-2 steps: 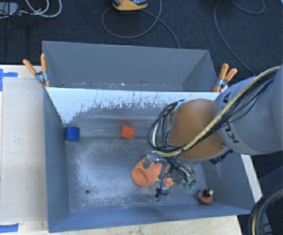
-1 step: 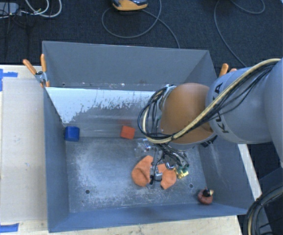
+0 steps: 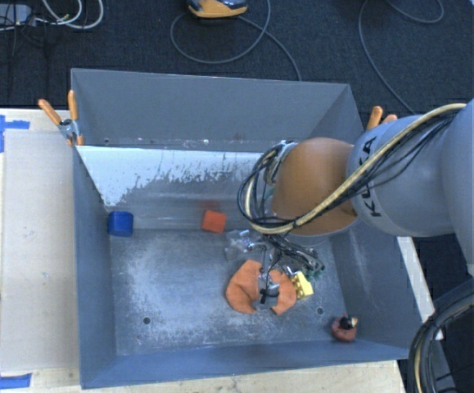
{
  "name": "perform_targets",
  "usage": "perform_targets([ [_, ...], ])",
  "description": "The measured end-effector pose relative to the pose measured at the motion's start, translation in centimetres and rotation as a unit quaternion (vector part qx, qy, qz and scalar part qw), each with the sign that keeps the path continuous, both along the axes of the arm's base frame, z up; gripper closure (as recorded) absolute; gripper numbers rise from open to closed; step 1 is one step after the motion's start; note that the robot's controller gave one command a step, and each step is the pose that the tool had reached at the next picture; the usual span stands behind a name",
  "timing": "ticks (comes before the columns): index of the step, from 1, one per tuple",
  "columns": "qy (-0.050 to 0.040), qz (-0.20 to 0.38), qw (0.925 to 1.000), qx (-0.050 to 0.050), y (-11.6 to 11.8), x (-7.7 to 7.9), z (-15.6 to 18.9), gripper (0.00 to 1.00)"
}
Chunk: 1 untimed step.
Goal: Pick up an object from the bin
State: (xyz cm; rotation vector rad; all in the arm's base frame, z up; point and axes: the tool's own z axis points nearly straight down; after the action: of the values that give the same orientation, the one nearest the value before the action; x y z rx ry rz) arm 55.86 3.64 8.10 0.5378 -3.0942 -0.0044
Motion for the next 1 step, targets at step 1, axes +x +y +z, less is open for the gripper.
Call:
perform_targets([
  [1, 0.0022, -0.187, 0.9823, -0.002, -3.55, 0.09, -1.09, 1.00],
])
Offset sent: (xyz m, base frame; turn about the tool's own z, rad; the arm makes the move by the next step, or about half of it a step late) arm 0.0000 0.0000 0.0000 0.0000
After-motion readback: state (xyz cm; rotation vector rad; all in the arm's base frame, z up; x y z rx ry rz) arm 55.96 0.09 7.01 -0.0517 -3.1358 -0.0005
